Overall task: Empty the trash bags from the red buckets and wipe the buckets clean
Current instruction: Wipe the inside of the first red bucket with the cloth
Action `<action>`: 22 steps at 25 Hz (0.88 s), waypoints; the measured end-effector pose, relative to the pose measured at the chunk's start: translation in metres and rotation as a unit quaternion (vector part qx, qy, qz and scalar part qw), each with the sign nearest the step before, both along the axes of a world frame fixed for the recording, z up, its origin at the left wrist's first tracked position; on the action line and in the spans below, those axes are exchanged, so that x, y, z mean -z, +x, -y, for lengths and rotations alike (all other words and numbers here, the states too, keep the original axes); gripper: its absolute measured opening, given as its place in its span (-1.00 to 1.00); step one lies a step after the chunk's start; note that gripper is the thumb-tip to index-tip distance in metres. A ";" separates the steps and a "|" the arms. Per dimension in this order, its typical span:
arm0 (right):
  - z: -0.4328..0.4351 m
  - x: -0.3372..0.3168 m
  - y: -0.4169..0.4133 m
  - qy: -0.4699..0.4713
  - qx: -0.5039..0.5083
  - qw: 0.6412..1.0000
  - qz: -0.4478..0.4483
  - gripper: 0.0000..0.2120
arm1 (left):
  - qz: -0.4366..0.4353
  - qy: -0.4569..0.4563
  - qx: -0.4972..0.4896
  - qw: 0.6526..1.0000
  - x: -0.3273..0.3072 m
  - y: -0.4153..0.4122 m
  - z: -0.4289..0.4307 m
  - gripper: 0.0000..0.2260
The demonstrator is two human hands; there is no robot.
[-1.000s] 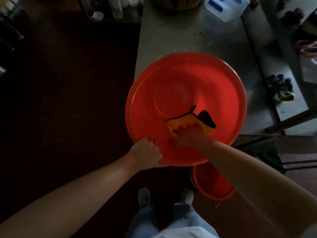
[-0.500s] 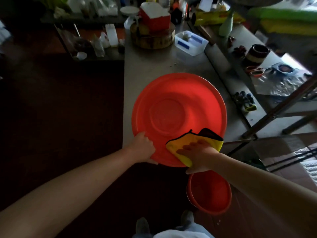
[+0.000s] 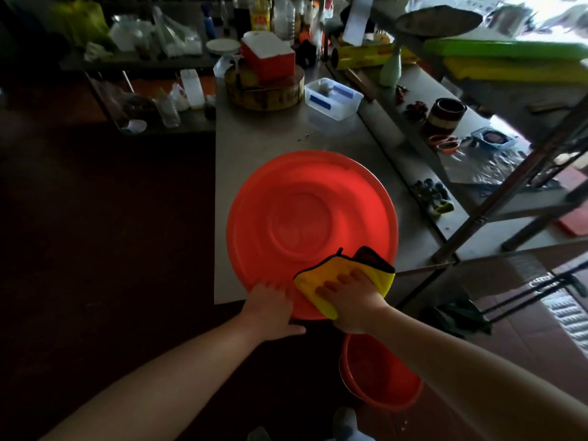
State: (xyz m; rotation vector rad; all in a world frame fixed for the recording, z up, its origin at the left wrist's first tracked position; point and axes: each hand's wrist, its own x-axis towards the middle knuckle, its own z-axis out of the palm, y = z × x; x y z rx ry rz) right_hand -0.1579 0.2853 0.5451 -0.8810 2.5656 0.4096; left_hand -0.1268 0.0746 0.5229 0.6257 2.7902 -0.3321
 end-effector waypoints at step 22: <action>-0.008 0.125 -0.121 -0.036 0.091 0.995 -0.005 -0.28 | -0.033 -0.033 0.023 0.999 0.041 -0.002 -0.049 -0.31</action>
